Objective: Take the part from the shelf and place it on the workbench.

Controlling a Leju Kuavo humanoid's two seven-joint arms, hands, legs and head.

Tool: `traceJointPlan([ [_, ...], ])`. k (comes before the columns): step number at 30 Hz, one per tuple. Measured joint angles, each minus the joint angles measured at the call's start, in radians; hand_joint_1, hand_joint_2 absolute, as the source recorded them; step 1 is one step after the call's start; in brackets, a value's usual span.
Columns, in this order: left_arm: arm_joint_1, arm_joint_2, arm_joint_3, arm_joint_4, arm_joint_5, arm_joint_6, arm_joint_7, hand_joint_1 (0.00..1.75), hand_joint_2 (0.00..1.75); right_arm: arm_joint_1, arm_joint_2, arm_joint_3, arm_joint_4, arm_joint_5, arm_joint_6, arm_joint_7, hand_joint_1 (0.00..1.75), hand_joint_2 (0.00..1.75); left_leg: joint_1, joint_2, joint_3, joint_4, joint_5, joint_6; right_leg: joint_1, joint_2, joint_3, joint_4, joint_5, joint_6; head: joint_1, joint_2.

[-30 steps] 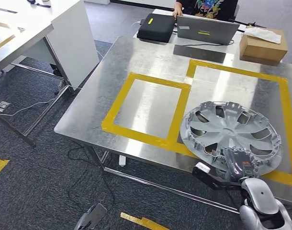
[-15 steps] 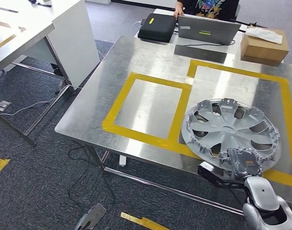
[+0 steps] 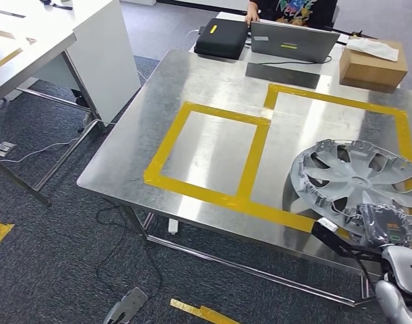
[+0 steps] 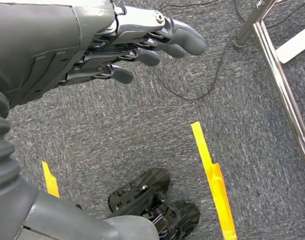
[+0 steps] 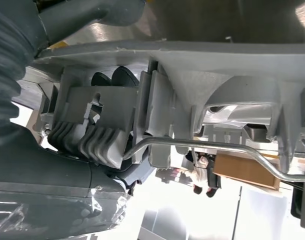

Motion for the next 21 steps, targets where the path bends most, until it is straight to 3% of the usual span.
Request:
traceJointPlan([
  [6, 0.0, 0.001, 0.0, 0.0, 0.0, 0.004, 0.0, 0.0, 1.75, 0.006, -0.001, -0.02, 0.005, -0.002, -0.02, -0.02, 1.75, 1.75, 0.0, 0.0, -0.001, 0.0, 0.0, 0.0, 0.0, 0.0, -0.001, 0.0, 0.0, 0.0, 0.0, 0.0],
  [10, 0.001, 0.001, 0.0, 0.0, -0.003, 0.013, 0.001, 0.0, 1.75, 0.009, -0.001, -0.044, 0.014, -0.005, -0.053, -0.05, 0.0, 0.0, 0.0, 0.0, -0.002, 0.0, 0.0, 0.0, 0.0, 0.0, -0.002, 0.0, 0.0, 0.0, 0.0, 0.0],
  [13, 0.001, 0.002, -0.001, 0.0, -0.011, 0.024, 0.004, 0.0, 1.75, 0.01, -0.001, -0.055, 0.02, -0.001, -0.068, -0.066, 0.0, 0.0, 0.0, 0.0, -0.002, 0.0, 0.0, 0.0, 0.0, 0.0, -0.002, 0.0, 0.0, 0.0, 0.0, 0.0],
  [17, 0.001, 0.001, -0.003, 0.0, -0.008, 0.035, 0.008, 0.0, 0.0, 0.013, -0.001, -0.059, 0.027, 0.009, -0.09, -0.082, 0.0, 0.0, 0.0, 0.0, -0.002, 0.0, 0.0, 0.0, 0.0, 0.0, -0.002, 0.0, 0.0, 0.0, 0.0, 0.0],
  [21, 0.002, 0.001, -0.003, 0.0, -0.006, 0.05, 0.019, 0.0, 0.0, 0.024, -0.001, -0.064, 0.028, 0.019, -0.107, -0.087, 0.0, 0.0, 0.0, 0.0, -0.002, 0.0, 0.0, 0.0, 0.0, 0.0, -0.002, 0.0, 0.0, 0.0, 0.0, 0.0],
])
